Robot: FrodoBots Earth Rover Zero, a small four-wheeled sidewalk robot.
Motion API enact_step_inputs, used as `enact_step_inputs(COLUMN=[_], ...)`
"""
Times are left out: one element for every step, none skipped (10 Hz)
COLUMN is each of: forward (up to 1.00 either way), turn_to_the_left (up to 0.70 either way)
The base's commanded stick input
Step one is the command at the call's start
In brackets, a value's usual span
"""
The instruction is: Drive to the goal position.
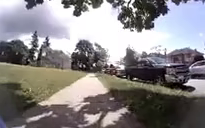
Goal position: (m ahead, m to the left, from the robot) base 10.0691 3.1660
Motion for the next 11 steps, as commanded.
enact_step_inputs(forward=[0.7, 0.7, 0.7, 0.7, 0.7, 0.7, 0.7, 0.7, 0.7, 0.7, 0.7], turn_to_the_left=[0.0, 0.0, 0.0, 0.0, 0.0, 0.0, 0.02, 0.06, 0.1, 0.14, 0.18])
